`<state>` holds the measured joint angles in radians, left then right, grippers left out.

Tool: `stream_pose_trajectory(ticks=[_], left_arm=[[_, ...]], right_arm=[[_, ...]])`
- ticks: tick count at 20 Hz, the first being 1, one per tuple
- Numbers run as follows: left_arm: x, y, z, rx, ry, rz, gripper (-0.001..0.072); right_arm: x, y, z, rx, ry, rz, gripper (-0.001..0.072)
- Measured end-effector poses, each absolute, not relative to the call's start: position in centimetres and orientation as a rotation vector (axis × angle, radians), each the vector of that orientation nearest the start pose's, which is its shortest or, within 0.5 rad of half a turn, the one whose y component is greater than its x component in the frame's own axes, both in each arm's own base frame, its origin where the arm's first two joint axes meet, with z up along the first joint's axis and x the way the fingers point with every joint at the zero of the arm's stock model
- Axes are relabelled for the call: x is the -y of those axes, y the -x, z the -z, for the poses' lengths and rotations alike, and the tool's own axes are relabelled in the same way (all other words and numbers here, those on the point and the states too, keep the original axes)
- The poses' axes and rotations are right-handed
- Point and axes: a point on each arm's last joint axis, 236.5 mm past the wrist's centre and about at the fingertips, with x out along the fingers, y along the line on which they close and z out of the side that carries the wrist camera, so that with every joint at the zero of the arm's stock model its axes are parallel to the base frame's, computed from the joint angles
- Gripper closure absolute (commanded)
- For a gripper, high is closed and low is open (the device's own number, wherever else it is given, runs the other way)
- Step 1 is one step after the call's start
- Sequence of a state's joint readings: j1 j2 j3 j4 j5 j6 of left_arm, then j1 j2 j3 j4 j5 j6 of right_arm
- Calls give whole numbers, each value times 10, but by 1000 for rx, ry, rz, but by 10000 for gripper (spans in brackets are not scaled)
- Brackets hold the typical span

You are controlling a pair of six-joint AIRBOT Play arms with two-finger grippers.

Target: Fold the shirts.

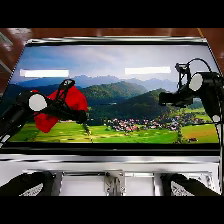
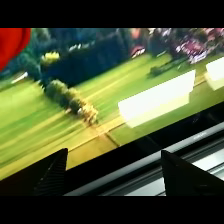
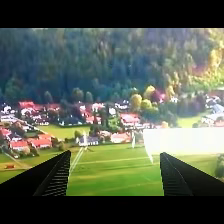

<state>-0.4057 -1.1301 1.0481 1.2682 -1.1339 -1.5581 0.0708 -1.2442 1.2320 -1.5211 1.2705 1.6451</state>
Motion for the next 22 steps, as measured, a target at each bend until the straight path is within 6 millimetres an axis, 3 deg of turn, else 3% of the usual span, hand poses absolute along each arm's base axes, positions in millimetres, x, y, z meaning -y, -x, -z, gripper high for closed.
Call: stream_pose_trajectory(ticks=[2,3,6,9,12,18,20,21,22], left_arm=[[196,-317,-37,-1199,20,492,-10],[184,-328,-38,-1174,16,432,-11],[124,-367,-48,-1113,18,205,-10],[65,-391,-48,-1113,65,25,-11],[25,-393,-15,-1229,126,-94,-13],[22,-385,71,-1470,203,-143,18],[23,-386,86,-1494,234,-162,545],[23,-388,89,-1492,245,-168,664],[23,-392,88,-1484,252,-171,664]], right_arm=[[-38,-375,-41,-1271,-59,-47,28],[-38,-377,-41,-1262,-59,-48,28],[-38,-380,-42,-1250,-58,-50,28],[-39,-383,-43,-1239,-60,-51,28],[-39,-384,-43,-1234,-61,-52,28],[-46,-385,-42,-1237,-91,-72,28],[-51,-384,-41,-1241,-108,-83,29],[-52,-384,-41,-1242,-113,-86,28],[-53,-384,-41,-1243,-118,-90,29]])
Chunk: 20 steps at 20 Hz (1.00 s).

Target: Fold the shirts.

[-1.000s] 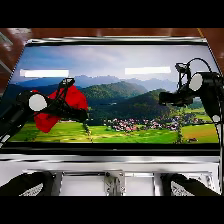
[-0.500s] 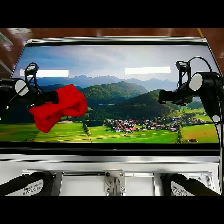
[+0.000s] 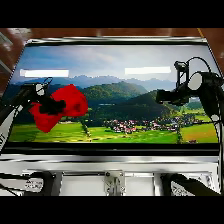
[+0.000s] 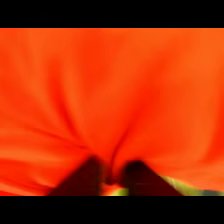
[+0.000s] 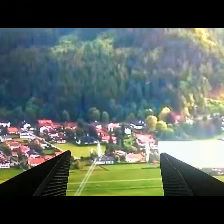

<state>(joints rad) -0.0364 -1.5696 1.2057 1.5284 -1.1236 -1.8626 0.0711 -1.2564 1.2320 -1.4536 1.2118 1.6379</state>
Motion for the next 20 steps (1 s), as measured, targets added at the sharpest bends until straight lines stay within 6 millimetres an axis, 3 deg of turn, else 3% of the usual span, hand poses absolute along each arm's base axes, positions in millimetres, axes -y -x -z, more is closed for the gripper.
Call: stream_pose_trajectory(ticks=[1,3,5,7,9,12,14,15,17,18,20], left_arm=[[25,-398,84,-1468,257,-166,666],[33,-416,60,-1396,234,-120,666],[55,-439,14,-1272,180,-33,666],[96,-458,-59,-1086,126,91,666],[151,-460,-145,-872,83,236,667],[239,-422,-270,-557,72,478,667],[282,-386,-324,-420,90,612,666],[297,-371,-336,-396,95,656,666],[321,-351,-333,-417,90,715,666],[331,-346,-320,-453,82,731,666],[349,-340,-274,-569,55,739,666]], right_arm=[[-54,-384,-40,-1244,-121,-92,33],[-55,-384,-40,-1243,-116,-102,245],[-56,-385,-41,-1240,-103,-114,265],[-56,-385,-41,-1236,-92,-123,265],[-56,-384,-50,-1214,-84,-132,265],[-55,-384,-91,-1085,-72,-142,262],[-53,-381,-132,-955,-63,-144,246],[-52,-376,-154,-888,-61,-144,246],[-51,-361,-187,-801,-57,-148,245],[-50,-351,-196,-784,-54,-150,245],[-49,-331,-199,-810,-48,-153,246]])
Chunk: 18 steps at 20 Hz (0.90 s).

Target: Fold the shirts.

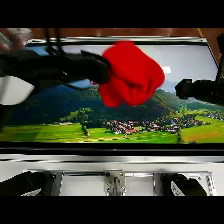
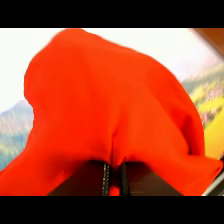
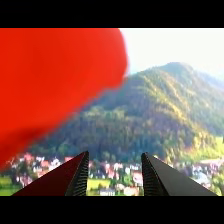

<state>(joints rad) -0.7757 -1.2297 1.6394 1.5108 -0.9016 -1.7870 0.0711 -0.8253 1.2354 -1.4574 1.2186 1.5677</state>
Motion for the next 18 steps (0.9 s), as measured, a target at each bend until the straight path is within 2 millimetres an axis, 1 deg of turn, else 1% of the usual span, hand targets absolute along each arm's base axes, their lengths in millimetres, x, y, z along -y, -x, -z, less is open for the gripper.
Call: stream_pose_trajectory(ticks=[2,4,5,6,7,8,9,10,12,13,15,17,18], left_arm=[[367,-332,-215,-699,19,739,665],[381,-318,-145,-857,-28,736,665],[387,-308,-112,-932,-44,736,665],[391,-298,-83,-1001,-57,734,651],[393,-288,-57,-1071,-66,731,446],[394,-281,-39,-1122,-67,724,109],[391,-275,-25,-1169,-64,710,-1],[385,-272,-14,-1216,-64,689,-1],[365,-273,-5,-1286,-56,640,-1],[351,-277,-5,-1311,-53,609,-1],[321,-290,-11,-1337,-36,557,-1],[289,-300,-14,-1369,-13,500,-1],[274,-302,-12,-1394,-5,471,-1]], right_arm=[[-51,-313,-184,-889,-54,-167,246],[-59,-296,-154,-1004,-75,-194,246],[-64,-289,-135,-1064,-94,-212,246],[-69,-281,-114,-1127,-113,-225,221],[-73,-275,-94,-1183,-132,-236,30],[-78,-271,-74,-1230,-156,-246,26],[-82,-267,-55,-1275,-179,-252,26],[-86,-265,-41,-1307,-199,-262,26],[-94,-265,-20,-1348,-232,-283,26],[-97,-269,-13,-1348,-244,-289,26],[-97,-279,-2,-1335,-259,-281,26],[-92,-292,8,-1317,-293,-255,26],[-87,-299,13,-1311,-318,-234,27]])
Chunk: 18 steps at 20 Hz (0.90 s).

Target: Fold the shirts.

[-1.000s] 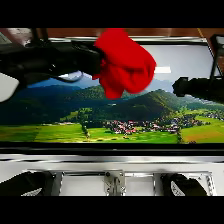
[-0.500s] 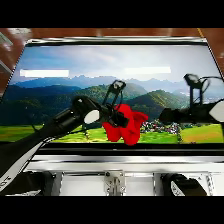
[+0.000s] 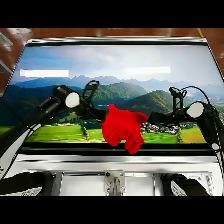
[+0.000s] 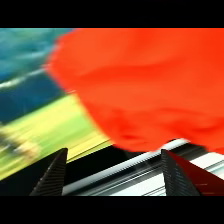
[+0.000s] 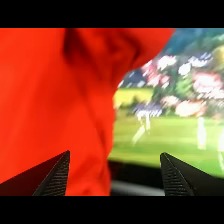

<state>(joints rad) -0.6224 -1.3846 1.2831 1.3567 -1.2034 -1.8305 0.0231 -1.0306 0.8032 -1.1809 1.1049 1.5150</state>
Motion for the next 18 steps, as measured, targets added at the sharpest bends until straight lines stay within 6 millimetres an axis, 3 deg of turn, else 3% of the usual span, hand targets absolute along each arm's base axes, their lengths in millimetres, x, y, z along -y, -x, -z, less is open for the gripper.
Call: stream_pose_trajectory(ticks=[2,5,11,13,14,16,17,18], left_arm=[[254,-300,-2,-1447,27,428,0],[247,-296,21,-1484,109,404,1],[290,-300,66,-1509,402,414,28],[305,-306,76,-1499,485,411,256],[311,-311,80,-1487,519,404,310],[318,-319,85,-1459,574,392,593],[321,-324,85,-1442,595,388,665],[323,-328,85,-1428,609,384,665]], right_arm=[[-76,-310,24,-1314,-392,-195,27],[-62,-323,42,-1323,-505,-161,27],[-63,-340,67,-1328,-637,-169,27],[-66,-344,73,-1328,-672,-175,27],[-67,-346,77,-1330,-685,-178,27],[-73,-348,84,-1340,-695,-186,27],[-78,-347,87,-1349,-697,-195,28],[-83,-348,91,-1352,-692,-199,28]])
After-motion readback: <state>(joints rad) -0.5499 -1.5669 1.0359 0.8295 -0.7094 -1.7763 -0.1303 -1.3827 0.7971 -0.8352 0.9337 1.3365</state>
